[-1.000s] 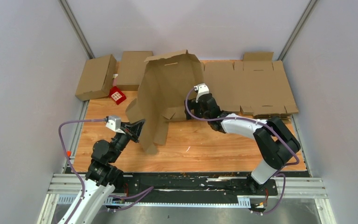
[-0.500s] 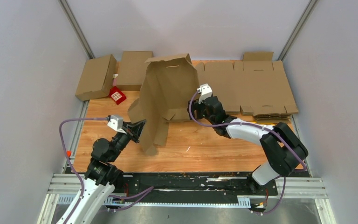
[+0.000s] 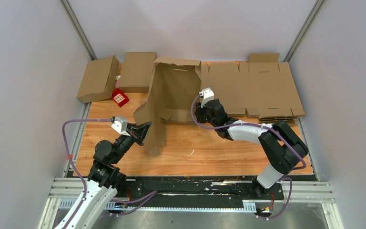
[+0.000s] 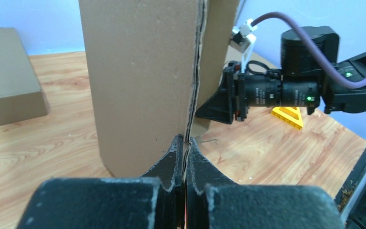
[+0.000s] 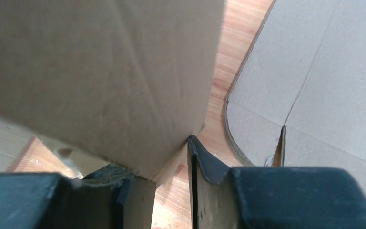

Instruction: Fold the paper box

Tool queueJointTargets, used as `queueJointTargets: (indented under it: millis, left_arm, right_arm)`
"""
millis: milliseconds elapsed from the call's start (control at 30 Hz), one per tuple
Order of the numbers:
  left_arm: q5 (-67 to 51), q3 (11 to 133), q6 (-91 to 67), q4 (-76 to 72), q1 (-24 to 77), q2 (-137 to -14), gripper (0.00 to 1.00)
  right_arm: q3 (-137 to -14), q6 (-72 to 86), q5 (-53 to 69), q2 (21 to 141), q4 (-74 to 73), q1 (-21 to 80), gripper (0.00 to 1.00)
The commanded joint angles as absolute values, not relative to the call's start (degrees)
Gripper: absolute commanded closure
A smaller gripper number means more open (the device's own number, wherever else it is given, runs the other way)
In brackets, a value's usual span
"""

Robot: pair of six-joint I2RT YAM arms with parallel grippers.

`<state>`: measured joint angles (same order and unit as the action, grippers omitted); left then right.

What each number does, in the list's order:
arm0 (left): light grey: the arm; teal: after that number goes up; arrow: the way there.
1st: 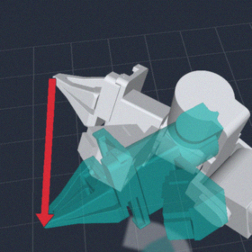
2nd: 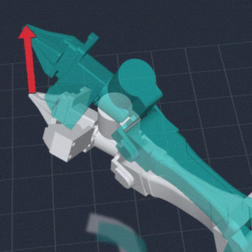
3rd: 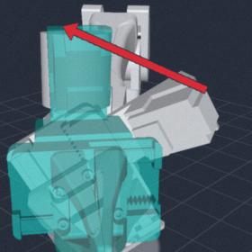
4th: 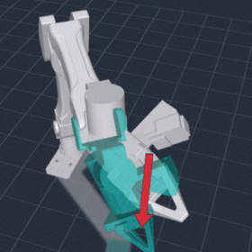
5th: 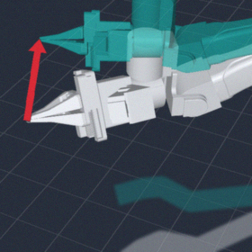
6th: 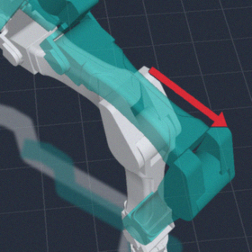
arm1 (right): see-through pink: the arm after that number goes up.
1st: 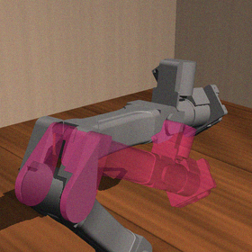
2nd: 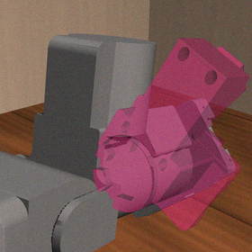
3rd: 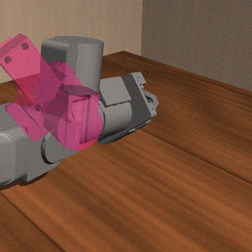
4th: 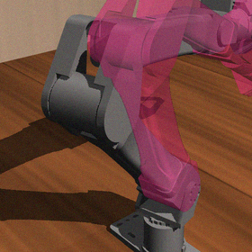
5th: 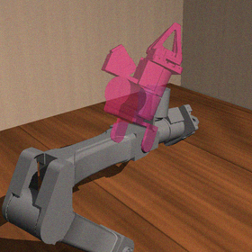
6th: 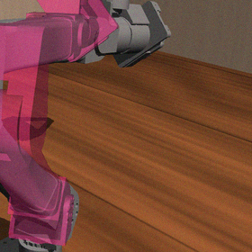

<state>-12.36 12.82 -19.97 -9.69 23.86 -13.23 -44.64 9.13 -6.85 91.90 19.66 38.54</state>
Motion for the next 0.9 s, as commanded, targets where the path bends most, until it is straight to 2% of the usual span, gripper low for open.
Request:
queueJointTargets:
  millis: [0, 300, 467, 700, 767, 867]
  left_arm:
    - [-17.05, 13.1, -19.69, -11.51, 23.91, -15.06, 1.0]
    - [-17.14, 13.52, -19.64, -8.35, 23.91, -15.07, 1.0]
    - [-15.86, 14.5, -19.5, -6.64, 23.91, -15.23, 1.0]
    - [-15.12, 15.13, -19.1, -5.45, 23.91, -16.63, 1.0]
    - [-14.95, 15.12, -18.99, -5.48, 23.91, -16.62, 1.0]
    - [-14.73, 14.98, -18.73, -5.31, 23.91, -16.48, 1.0]
  right_arm:
    - [-46.84, 9.15, -3.29, 95.34, 22.29, 39.2, 0.71]
    - [-46.38, 8.17, -3.39, 98.21, 24.42, 39.47, 0.68]
    - [-45.92, 7.05, -6.02, 96.51, 24.26, 39.46, 0.43]
    - [-46.78, 7.18, -6.58, 93.8, 22.73, 37.43, 0.15]
    - [-47.48, 7.85, -7.46, 93.93, 21.47, 36.87, 0.1]
    - [-47.46, 8.63, -7.41, 93.58, 21.27, 35.96, 0.1]
